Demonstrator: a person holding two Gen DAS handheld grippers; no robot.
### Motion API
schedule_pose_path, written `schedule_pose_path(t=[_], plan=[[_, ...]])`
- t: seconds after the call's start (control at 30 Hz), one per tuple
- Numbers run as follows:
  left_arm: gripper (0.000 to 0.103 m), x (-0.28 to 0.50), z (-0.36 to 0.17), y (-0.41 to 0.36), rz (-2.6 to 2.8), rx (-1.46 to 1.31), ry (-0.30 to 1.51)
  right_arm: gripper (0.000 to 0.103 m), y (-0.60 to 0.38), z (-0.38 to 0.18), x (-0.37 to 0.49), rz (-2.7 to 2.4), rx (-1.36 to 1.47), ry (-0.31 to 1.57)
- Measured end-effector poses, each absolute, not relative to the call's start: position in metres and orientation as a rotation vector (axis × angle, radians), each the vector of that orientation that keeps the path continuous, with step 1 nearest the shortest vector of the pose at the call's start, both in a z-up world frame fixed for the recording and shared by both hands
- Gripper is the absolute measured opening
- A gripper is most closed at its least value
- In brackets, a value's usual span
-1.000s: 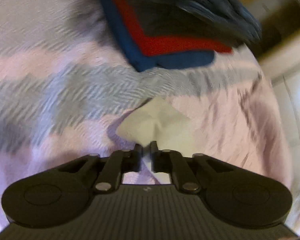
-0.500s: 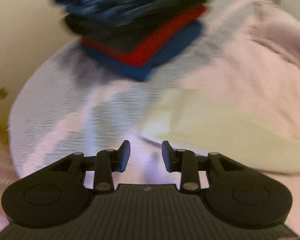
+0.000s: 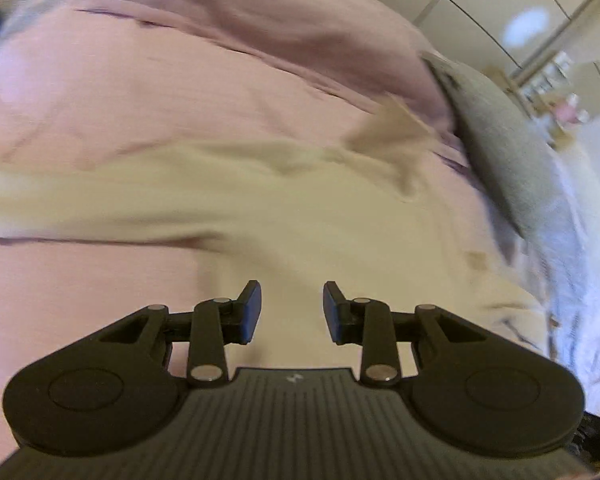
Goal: Fold clothes
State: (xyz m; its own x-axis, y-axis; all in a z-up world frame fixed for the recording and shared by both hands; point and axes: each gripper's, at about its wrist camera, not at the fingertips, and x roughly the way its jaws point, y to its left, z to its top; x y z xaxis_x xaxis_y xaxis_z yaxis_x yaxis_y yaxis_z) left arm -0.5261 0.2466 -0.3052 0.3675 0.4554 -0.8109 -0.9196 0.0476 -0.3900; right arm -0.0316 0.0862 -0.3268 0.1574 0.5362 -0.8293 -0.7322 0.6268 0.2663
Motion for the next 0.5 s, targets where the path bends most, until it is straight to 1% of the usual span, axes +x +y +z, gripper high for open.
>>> schedule_pose_path(t=[0.17, 0.3, 0.43, 0.47, 0.5], plan=[[0.028, -0.471, -0.302, 0.241, 1.130, -1.038, 0.579, 0.037, 0.113, -0.322, 0.037, 0.925, -0.324, 0.883], [0.028, -0.452, -0.303, 0.236, 1.165, -1.031, 0.602, 0.037, 0.155, -0.336, 0.068, 0.949, -0.461, 0.762], [0.028, -0.443, -0.304, 0.232, 1.200, -1.017, 0.640, 0.037, 0.187, -0.368, 0.093, 0.932, -0.610, 0.719], [0.028, -0.441, -0.305, 0.231, 1.207, -1.013, 0.649, 0.035, 0.192, -0.376, 0.100, 0.933, -0.626, 0.730], [0.028, -0.441, -0.305, 0.231, 1.212, -1.010, 0.656, 0.002, 0.189, -0.378, 0.110, 0.947, -0.584, 0.768]])
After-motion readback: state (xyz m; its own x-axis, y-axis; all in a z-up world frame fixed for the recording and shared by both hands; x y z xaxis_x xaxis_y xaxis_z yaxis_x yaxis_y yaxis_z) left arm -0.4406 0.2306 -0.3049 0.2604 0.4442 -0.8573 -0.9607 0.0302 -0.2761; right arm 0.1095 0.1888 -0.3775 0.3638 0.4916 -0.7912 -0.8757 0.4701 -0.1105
